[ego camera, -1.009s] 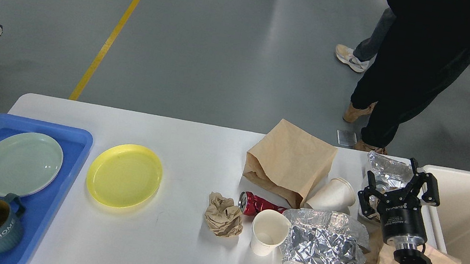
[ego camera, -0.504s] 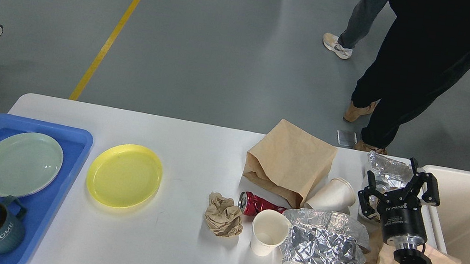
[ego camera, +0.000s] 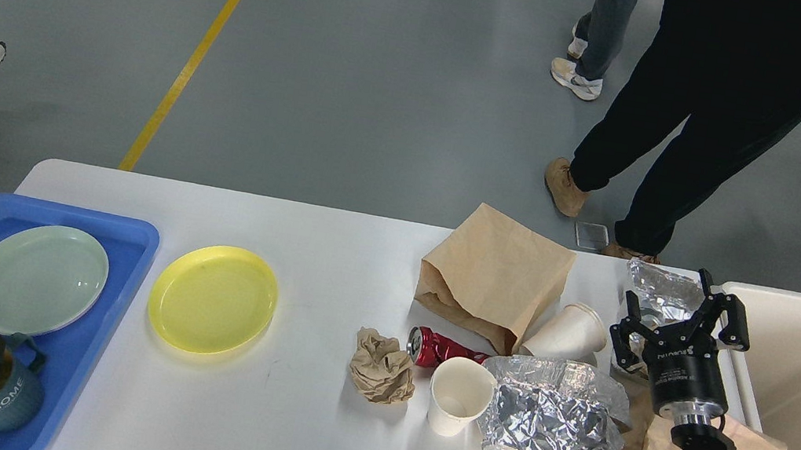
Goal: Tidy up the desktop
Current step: 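Withdraw the left gripper and move it toward the yellow plate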
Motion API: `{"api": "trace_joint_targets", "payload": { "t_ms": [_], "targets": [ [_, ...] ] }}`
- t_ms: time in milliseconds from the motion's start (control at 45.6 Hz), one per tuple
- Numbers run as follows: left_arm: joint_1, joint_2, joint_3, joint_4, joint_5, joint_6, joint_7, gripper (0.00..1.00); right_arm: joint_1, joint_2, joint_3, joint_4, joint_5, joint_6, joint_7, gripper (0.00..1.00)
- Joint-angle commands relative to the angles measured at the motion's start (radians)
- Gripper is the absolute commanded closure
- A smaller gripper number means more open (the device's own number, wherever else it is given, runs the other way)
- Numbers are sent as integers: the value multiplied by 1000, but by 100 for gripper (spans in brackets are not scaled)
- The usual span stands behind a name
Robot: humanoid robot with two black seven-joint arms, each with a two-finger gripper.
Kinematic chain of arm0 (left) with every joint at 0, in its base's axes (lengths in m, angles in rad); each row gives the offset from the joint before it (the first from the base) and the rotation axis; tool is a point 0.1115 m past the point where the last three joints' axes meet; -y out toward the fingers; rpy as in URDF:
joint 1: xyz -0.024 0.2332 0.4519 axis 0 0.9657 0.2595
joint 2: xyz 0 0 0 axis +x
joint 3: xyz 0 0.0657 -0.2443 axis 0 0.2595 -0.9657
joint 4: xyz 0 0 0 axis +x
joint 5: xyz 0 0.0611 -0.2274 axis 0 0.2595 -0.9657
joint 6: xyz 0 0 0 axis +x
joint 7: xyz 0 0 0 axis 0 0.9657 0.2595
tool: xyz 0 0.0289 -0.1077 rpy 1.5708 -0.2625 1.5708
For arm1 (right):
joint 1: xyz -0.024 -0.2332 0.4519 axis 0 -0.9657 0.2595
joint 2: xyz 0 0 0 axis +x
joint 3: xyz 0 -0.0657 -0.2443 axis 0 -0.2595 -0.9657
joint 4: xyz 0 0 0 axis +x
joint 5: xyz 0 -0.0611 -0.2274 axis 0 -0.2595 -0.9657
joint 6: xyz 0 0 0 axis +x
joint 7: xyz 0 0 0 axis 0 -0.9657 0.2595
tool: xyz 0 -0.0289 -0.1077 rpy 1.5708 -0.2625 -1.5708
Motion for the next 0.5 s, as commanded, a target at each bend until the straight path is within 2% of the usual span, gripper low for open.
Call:
{"api": "trace_joint_targets", "payload": {
  "t_ms": [0,66,197,263,373,482],
  "targets": [
    [-241,-9,196,-111,-68,-4,0,5,0,0,0,0,0,0,0,0],
    [-467,-58,371,-214,-183,-4,-2,5,0,0,0,0,0,0,0,0],
    [-726,-239,525,-335,-342,-15,-5,5,0,0,0,0,0,0,0,0],
    [-821,-335,543,-374,-417,-36,0,5,0,0,0,0,0,0,0,0],
    [-967,-449,526,-403,-505,-153,-8,5,0,0,0,0,0,0,0,0],
    [-1063,-538,483,-417,-626,-219,-6,5,0,0,0,0,0,0,0,0]
  ]
}}
